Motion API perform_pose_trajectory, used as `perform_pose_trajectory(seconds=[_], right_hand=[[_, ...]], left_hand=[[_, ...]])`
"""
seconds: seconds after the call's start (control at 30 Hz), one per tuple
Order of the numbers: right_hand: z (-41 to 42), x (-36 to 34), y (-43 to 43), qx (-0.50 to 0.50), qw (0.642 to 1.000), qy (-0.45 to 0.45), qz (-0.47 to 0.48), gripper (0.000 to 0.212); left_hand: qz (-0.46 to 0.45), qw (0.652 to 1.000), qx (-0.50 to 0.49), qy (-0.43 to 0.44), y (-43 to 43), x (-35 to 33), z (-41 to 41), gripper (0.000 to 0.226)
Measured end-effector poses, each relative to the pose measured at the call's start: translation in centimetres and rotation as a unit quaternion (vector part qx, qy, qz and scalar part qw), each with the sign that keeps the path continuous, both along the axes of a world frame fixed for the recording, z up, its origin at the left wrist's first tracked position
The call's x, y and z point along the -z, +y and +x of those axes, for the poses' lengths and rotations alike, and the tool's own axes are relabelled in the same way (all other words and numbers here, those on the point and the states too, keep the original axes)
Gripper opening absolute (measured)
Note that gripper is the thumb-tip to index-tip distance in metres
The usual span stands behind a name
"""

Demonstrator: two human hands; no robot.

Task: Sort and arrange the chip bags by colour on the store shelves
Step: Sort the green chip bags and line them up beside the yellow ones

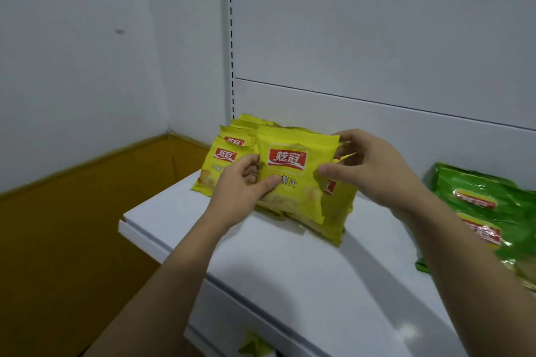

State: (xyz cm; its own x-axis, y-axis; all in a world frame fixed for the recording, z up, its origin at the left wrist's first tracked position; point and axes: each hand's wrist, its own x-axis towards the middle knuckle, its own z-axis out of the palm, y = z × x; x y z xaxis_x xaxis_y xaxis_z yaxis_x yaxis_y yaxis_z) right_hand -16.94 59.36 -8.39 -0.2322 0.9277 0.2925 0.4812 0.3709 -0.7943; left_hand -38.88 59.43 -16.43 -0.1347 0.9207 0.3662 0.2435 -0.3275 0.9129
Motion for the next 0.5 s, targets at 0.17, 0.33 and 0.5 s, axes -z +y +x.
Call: perform_pose_trajectory(seconds=[0.17,0.33,0.5], right_hand=[[-7.9,6.0,0.8,0.026,0.999,-0.013,-0.026,0.052],[-15.7,10.1,1.7,0.03,0.998,-0.01,-0.053,0.038],[-20.1,12.1,2.9,0.107,0.993,-0.042,-0.037,0.035]], left_hand=[[-0.007,0.999,-0.037,0.014,0.4,2.3,-6.3,0.034],[-0.033,0.994,-0.083,0.064,1.3,4.7,-11.9,0.029],[-0.089,0.977,-0.103,0.166,3.0,6.2,-15.1,0.037]])
